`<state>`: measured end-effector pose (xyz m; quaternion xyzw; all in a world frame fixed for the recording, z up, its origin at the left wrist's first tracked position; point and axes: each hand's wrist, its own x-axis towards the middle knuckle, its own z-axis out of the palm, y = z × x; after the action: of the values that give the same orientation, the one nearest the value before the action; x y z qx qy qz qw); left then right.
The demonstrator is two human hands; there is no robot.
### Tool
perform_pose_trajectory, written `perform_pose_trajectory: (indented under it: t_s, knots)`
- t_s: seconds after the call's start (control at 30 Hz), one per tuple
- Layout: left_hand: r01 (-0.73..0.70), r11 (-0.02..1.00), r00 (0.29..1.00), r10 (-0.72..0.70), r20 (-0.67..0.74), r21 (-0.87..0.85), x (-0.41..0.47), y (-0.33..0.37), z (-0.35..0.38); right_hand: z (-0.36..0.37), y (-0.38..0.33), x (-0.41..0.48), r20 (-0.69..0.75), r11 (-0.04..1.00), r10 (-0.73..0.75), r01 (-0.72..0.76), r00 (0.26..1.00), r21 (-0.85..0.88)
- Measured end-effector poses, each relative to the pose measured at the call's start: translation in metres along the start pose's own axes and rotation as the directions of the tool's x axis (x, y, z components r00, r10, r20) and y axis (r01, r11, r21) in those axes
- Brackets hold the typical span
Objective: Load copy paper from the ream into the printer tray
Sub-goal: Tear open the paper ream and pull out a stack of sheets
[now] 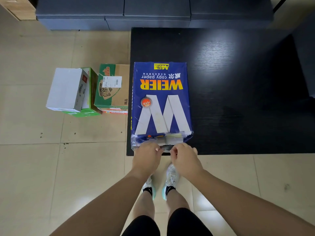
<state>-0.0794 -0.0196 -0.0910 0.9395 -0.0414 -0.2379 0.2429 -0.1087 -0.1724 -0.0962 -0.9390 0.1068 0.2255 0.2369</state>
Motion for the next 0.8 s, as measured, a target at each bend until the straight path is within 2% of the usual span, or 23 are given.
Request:
perform_pose_trajectory:
  t_s: [0.13,0.23,0.3,0.4,0.47,0.57,0.67,0.8]
  knots:
    - [0.224,0.965,0.972,-0.231,-0.040,-0.136,0.005,0.017,0.006,0.007,-0.009,0.004,-0.092,0.996,0.086,-0.087,0.992,-0.004]
    - [0.361,0.898,0.926,-0.378,-0.017,-0.252,0.007,0.023,0.003,0.008,-0.012,0.003,-0.151,0.993,0.085,-0.096,0.985,-0.065]
    - [0.405,0.882,0.908,-0.418,-0.005,-0.241,0.009,0.022,0.000,0.007,-0.010,0.004,-0.168,0.993,0.095,-0.106,0.981,-0.057]
    - [0.365,0.928,0.930,-0.367,-0.002,-0.078,0.011,0.021,-0.003,0.004,-0.006,0.003,-0.173,0.979,0.153,-0.125,0.973,0.160]
    - [0.308,0.951,0.951,-0.308,0.015,-0.009,0.012,0.022,-0.004,-0.002,-0.003,0.001,-0.206,0.921,0.245,-0.161,0.947,0.356]
    - [0.205,0.979,0.979,-0.205,0.018,0.014,0.009,0.024,-0.008,-0.018,0.002,-0.001,-0.249,0.825,0.394,-0.221,0.885,0.520]
    - [0.119,0.993,0.993,-0.118,0.019,-0.024,0.005,0.025,-0.014,-0.032,0.008,-0.001,-0.301,0.796,0.456,-0.233,0.837,0.558]
    - [0.073,0.995,0.997,-0.073,0.003,-0.062,0.003,0.026,-0.024,-0.039,0.011,0.003,-0.321,0.814,0.452,-0.239,0.832,0.529]
